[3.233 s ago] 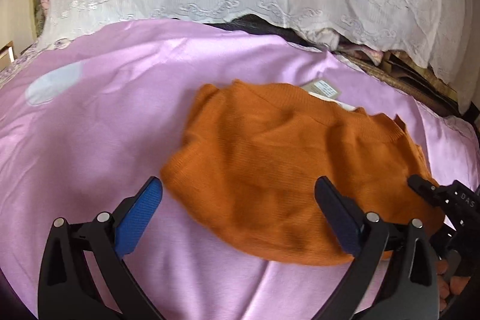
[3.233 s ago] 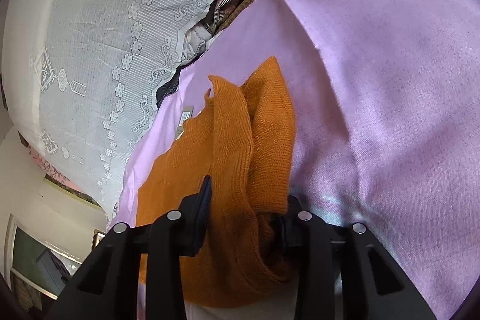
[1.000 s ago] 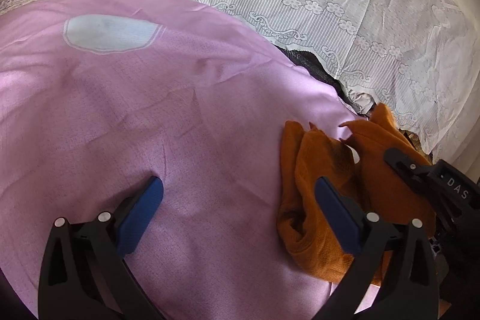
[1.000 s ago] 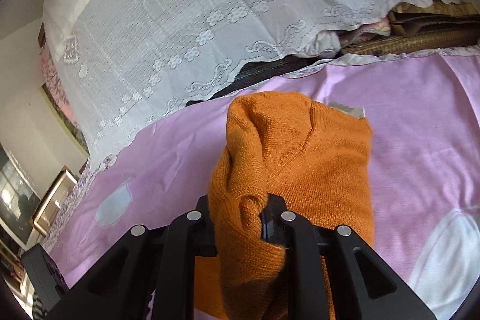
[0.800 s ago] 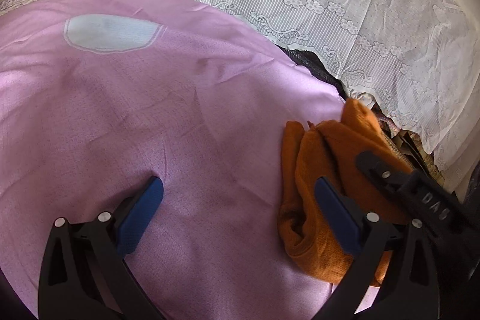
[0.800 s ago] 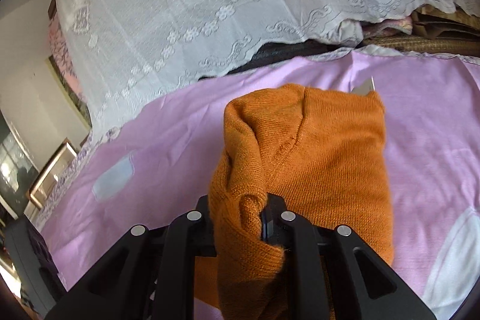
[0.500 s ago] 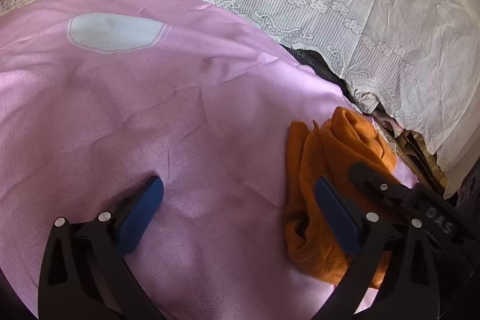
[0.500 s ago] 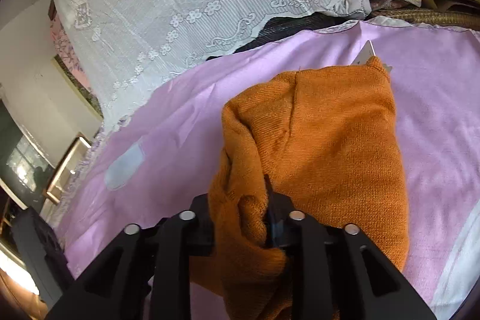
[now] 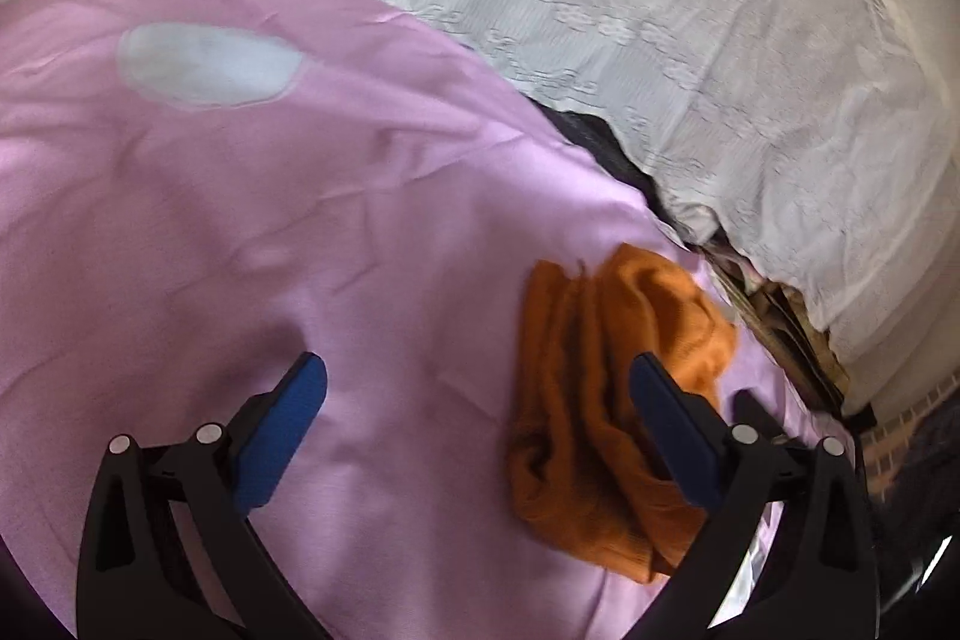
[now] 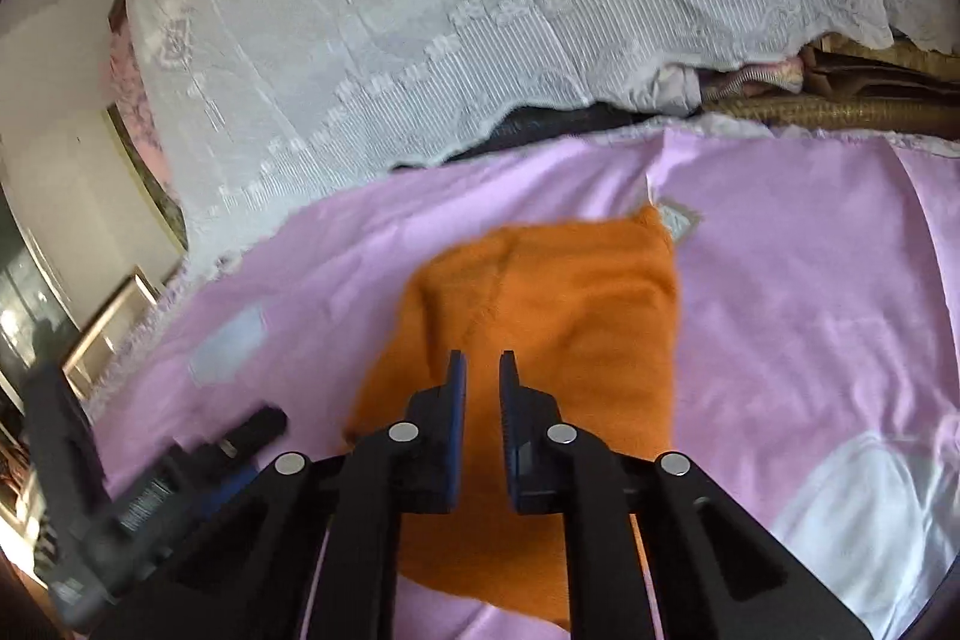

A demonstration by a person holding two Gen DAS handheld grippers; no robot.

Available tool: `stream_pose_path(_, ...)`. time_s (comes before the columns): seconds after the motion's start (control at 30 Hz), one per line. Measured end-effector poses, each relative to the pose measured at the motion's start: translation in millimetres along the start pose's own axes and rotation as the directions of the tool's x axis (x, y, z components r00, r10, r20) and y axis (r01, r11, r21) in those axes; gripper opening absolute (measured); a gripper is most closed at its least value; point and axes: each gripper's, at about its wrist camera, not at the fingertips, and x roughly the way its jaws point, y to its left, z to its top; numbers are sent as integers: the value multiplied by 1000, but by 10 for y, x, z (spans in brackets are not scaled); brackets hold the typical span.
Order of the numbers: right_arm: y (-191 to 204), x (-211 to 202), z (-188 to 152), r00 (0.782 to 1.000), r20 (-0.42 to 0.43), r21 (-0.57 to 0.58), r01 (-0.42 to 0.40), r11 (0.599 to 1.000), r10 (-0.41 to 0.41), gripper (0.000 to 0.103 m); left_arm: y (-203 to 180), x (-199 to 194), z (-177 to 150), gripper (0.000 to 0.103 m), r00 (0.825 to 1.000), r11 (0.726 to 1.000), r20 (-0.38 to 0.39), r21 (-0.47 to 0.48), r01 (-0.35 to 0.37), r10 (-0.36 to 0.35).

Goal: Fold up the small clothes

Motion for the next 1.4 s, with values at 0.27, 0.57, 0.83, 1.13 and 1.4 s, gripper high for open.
stream_pose_path(0.27,-12,163,-438,991,-134,-19,-31,999,28,8,-299,461,-278,99,976,967,-145,220,-130,165)
stream_pose_path(0.57,-133,35,-408,990,-123,20,-62,998,64,1,-289,349,-186,99,984,967,-107,226,-118,145)
stream_pose_path(0.83,-421,-142,235,995,44,109,-89,990,85,7,-583,96,241,98,999,980,-18,195,39,-36)
stream_pose_path(1.13,-839,741,441,993,-71,179,-80,981,94,0,-869,979,74,98,974,962,-223,270,25,37)
stream_pose_path(1.4,-1027,937,328,989,-102,231,-81,970,107,0,-763,1161,-60,99,964,960,-256,279,0,75)
